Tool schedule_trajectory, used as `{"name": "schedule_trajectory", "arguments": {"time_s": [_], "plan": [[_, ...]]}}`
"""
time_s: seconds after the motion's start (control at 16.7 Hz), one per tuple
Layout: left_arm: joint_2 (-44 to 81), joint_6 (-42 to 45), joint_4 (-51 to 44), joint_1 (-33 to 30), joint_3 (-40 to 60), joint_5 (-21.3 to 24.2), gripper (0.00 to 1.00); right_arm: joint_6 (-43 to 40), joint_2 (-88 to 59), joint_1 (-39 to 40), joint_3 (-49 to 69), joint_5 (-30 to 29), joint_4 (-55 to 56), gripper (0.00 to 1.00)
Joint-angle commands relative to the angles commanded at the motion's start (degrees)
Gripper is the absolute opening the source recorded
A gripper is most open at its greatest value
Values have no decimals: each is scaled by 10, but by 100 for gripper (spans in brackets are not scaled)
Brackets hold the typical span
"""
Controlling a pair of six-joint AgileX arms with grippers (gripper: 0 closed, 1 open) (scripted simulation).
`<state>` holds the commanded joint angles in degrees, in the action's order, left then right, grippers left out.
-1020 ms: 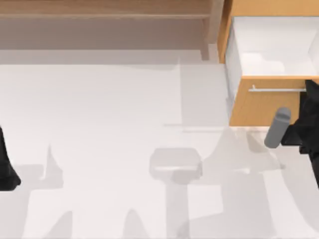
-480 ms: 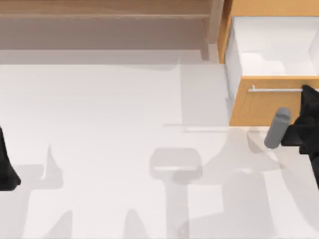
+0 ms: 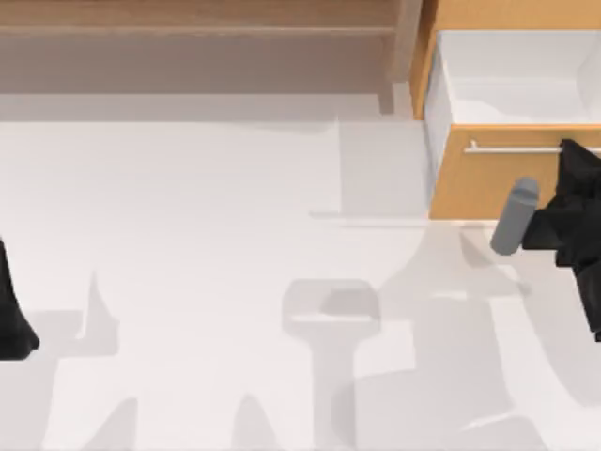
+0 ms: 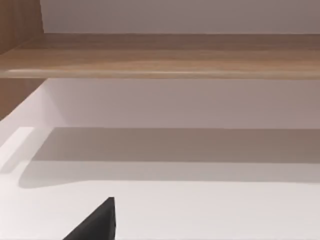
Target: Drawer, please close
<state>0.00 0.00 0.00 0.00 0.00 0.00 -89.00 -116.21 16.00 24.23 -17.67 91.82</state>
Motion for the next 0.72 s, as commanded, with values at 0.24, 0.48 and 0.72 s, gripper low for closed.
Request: {"name": "schedule_trajectory", "arguments": {"time_s": [0.24, 0.48, 0.72], "plan": [[0, 0, 0, 0, 0, 0, 100, 0, -21, -18, 61, 17, -44, 0], [0, 0, 0, 0, 0, 0, 100, 0, -26, -23, 77, 21, -55, 0], [0, 0, 0, 0, 0, 0, 100, 1, -26, -21, 82, 21, -59, 0]]}}
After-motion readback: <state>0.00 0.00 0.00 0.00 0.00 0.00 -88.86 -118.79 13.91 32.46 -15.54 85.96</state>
